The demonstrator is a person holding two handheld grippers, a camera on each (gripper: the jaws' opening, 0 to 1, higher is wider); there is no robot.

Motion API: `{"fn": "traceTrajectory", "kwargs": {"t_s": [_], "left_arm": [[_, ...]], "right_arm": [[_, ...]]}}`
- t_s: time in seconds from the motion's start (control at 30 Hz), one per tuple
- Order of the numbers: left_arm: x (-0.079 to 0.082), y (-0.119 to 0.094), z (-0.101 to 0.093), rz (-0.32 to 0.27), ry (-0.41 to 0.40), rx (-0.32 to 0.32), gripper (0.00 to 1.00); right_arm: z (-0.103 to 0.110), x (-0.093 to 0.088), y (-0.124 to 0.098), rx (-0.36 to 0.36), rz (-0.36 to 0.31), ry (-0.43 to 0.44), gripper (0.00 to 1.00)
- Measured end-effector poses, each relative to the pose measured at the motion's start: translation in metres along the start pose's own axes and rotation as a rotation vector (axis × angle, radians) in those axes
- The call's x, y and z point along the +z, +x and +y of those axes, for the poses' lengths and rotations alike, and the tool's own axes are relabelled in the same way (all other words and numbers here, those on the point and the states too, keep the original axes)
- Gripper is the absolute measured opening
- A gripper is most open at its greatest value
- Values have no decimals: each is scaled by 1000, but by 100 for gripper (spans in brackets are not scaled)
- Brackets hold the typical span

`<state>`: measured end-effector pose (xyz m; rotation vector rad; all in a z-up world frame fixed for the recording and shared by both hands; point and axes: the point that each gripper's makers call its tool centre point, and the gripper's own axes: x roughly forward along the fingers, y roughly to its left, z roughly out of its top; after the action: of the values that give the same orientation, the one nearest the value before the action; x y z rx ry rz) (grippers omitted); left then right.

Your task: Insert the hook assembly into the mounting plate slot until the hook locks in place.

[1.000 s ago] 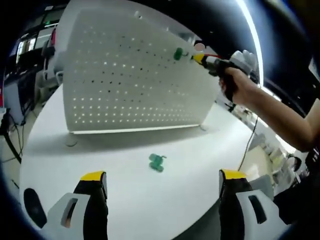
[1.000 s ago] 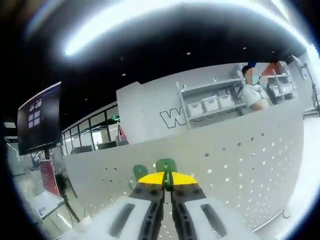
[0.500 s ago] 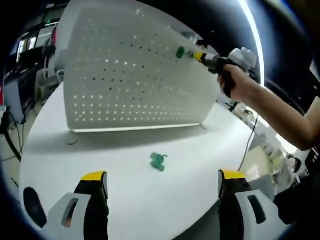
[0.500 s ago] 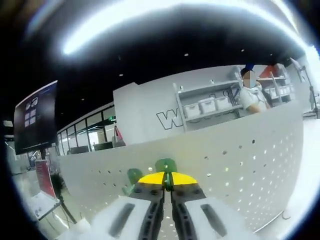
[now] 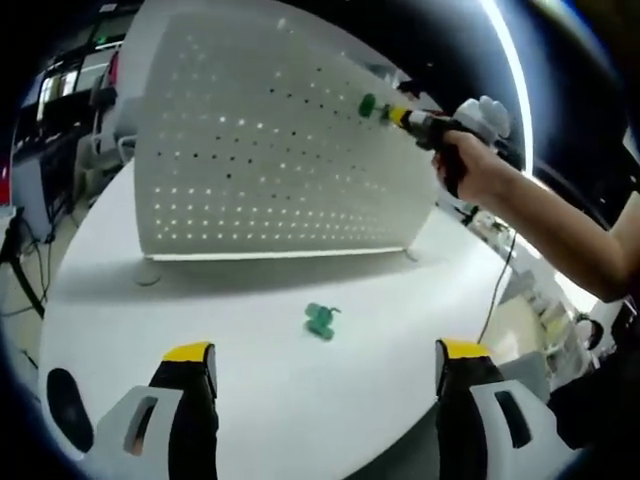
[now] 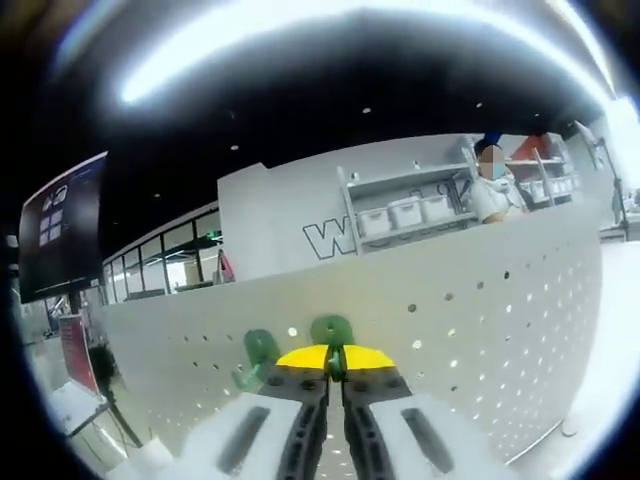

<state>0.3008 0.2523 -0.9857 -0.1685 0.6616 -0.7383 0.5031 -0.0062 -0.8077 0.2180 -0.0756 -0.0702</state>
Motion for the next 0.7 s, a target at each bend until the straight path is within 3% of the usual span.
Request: {"fn": "traceTrajectory", "kwargs": {"t_s": [0.1,0.3,0.47,0.7], "left_arm": [[0,-1,0,-2,-2,2,93],[-2,-3,1,-4,-4,6,93],[-1,-6,1,-9,-5,12,94],[2,-13,7,-19,-5,31,94]], "right_arm": [[0,-1,2,-10,20,-48,0],[0,-2,2,-13,36,-57,1],[-3,-5,2,-22,57,-34,8],[2,-1,-1,3,71,-6,11]]}}
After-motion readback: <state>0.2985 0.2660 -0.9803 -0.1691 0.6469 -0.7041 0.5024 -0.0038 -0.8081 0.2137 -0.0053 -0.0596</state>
